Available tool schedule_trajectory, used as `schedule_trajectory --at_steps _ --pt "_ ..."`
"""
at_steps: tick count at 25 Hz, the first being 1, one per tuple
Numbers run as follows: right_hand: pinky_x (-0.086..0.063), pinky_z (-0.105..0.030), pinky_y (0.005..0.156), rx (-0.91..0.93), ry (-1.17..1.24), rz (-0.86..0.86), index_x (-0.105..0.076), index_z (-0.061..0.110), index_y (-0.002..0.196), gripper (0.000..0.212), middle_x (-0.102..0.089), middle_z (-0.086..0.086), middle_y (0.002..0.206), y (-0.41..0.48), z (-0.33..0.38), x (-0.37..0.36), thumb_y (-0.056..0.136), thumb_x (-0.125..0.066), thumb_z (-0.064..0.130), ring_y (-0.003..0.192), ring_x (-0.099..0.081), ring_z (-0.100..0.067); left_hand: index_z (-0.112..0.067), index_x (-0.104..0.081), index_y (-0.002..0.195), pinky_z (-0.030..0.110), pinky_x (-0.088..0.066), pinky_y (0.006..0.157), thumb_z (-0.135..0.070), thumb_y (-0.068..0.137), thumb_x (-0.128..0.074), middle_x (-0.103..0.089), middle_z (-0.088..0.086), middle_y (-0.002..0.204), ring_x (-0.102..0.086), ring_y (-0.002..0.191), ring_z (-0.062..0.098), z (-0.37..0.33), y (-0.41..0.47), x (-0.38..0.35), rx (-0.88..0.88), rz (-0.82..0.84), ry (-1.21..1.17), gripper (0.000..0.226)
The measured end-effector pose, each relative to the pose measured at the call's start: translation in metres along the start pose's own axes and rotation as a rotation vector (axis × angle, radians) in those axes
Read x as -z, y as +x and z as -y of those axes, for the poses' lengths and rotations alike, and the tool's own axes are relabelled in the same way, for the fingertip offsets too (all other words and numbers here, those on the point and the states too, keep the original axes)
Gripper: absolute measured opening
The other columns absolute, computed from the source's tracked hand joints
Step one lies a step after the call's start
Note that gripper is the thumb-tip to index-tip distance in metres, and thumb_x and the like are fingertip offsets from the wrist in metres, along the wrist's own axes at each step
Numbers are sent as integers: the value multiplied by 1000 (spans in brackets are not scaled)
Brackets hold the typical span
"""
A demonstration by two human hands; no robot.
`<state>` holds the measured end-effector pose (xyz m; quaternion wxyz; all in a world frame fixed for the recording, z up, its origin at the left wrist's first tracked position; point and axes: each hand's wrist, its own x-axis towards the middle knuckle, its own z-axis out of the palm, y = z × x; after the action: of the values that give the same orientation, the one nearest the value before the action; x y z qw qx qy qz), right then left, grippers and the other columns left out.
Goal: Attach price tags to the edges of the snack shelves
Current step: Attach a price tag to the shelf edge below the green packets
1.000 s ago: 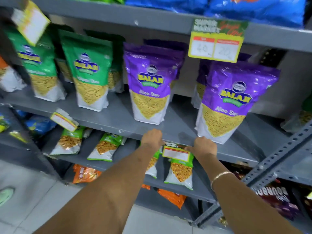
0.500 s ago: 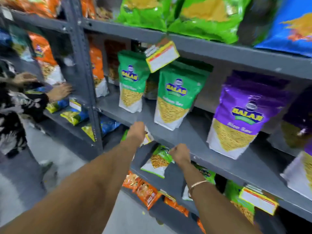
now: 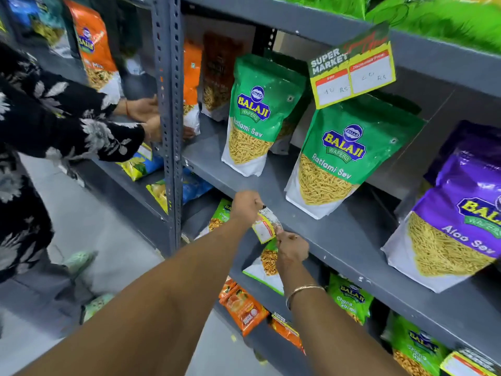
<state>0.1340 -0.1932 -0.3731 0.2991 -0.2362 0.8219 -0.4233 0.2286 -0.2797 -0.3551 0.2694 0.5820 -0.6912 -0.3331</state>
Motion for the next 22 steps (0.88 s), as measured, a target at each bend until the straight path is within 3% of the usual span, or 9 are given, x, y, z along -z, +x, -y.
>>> schedule_trajectory --at_steps 1,2,3,4,8,12,16,18,22 --pt "-53 -34 84 80 -85 -16 -75 0 96 20 -73 -22 105 -3 1 1 90 -60 13 102 -67 -34 -13 -51 65 38 -52 56 10 82 -48 -43 4 79 -66 71 28 8 -3 1 42 -21 19 29" --pt "-53 -36 83 177 -165 -11 -75 1 92 20 -74 -22 102 -7 3 1 91 -58 11 100 -67 -35 -4 -39 66 35 -51 58 9 82 -49 -35 16 73 -61 69 26 16 -4 2 101 -39 40 23" --pt "-54 -38 81 265 -230 -6 -74 2 89 20 -74 -21 100 -12 4 2 91 -56 10 98 -68 -36 10 -67 75 36 -53 62 7 83 -51 -47 17 71 -59 69 25 24 -5 1 147 -63 33 18" --pt "-56 -38 77 326 -265 -13 -72 3 86 21 -74 -21 98 -15 4 3 92 -54 10 95 -68 -36 -12 -63 70 38 -55 65 5 83 -53 -52 18 70 -59 68 25 31 -4 0 183 -82 9 23" --pt "-48 -34 66 325 -324 -112 -68 2 88 21 -71 -22 99 -10 9 9 93 -51 13 90 -65 -39 -10 -57 63 42 -60 74 5 83 -52 -58 21 65 -57 65 24 25 4 -11 164 -132 -152 25" --pt "-53 -37 70 351 -428 -121 -66 2 89 19 -70 -22 99 1 4 9 93 -51 13 91 -64 -39 -10 -54 61 47 -59 79 5 83 -56 -54 13 66 -52 66 17 27 12 -24 157 -170 -195 27" --pt "-53 -37 71 354 -487 -124 -66 2 89 19 -70 -21 99 5 7 9 92 -52 13 92 -64 -40 -7 -58 63 49 -62 73 7 82 -62 -58 16 70 -61 61 31 22 12 -23 219 -215 -279 24" --pt "-54 -37 74 394 -601 -110 -66 4 92 17 -71 -19 102 9 9 9 92 -53 15 96 -65 -39 -8 -52 57 48 -62 71 7 81 -66 -60 18 74 -72 72 38 20 14 -19 220 -223 -308 32" --pt "-51 -36 88 587 -979 -3 -61 4 110 23 -65 -16 118 26 24 19 95 -51 17 112 -61 -36 -14 -39 51 49 -61 73 -6 75 -77 -60 20 74 -70 76 39 22 17 -9 208 -192 -224 45"
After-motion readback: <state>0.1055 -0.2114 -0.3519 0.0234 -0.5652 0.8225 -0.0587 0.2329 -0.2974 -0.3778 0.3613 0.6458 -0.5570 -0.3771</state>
